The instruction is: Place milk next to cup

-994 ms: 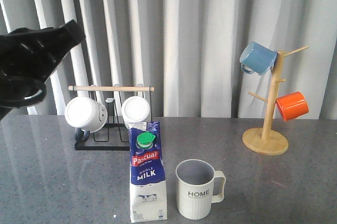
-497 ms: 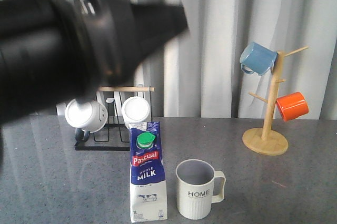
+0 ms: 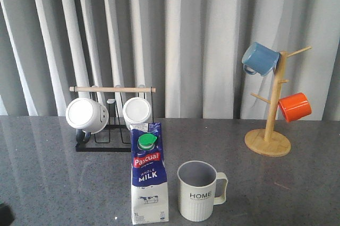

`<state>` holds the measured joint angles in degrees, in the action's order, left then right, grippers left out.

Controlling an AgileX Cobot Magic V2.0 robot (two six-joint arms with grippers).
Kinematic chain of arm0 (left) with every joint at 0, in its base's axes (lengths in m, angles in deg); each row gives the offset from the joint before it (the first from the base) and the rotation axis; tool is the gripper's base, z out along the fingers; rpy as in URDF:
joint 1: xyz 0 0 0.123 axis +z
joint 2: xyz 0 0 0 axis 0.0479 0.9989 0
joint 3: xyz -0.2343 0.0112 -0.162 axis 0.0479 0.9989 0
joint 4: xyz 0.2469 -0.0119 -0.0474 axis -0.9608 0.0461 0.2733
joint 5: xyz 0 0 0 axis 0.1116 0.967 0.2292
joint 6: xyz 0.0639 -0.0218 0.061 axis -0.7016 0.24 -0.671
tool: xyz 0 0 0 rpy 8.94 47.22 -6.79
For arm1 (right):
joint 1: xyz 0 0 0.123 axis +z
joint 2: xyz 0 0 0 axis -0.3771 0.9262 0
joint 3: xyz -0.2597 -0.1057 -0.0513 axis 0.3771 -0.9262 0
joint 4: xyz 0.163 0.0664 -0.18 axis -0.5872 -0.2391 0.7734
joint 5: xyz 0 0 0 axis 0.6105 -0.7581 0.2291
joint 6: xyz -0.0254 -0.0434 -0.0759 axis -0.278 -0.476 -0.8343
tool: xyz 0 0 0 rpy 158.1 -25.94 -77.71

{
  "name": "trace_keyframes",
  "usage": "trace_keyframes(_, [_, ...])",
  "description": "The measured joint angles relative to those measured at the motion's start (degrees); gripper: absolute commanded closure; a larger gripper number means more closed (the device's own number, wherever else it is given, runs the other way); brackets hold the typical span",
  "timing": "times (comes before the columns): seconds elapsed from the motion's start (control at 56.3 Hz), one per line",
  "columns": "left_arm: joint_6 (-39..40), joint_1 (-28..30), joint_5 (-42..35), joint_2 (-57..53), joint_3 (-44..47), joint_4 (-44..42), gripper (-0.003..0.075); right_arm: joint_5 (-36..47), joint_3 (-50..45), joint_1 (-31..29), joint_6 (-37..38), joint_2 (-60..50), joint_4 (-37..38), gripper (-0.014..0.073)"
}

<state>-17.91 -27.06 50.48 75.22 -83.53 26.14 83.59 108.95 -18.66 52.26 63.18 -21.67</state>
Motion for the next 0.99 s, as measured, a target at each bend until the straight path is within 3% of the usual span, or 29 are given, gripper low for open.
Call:
trace_keyframes(0.071, [-1.25, 3.96, -4.41, -7.11, 7.24, 0.13, 0.0726, 0.0, 0.0, 0.0, 0.0, 0.0, 0.0, 0.0602])
trace_keyframes(0.178, [-3.46, 10.0, -4.67, -16.16, 13.4, 0.08, 0.0726, 0.0, 0.0, 0.0, 0.0, 0.0, 0.0, 0.0602])
trace_keyframes(0.479, [-1.22, 24.49, 11.63, -32.96, 21.41, -2.18, 0.0726, 0.0, 0.0, 0.0, 0.0, 0.0, 0.0, 0.0602])
trace_keyframes(0.692, [3.19, 25.78, 15.86, -33.47, 21.6, -8.32, 0.0726, 0.0, 0.0, 0.0, 0.0, 0.0, 0.0, 0.0602])
trace_keyframes(0.994, [4.06, 25.78, 16.08, -33.47, 21.6, -8.91, 0.0726, 0.06, 0.0, 0.0, 0.0, 0.0, 0.0, 0.0602])
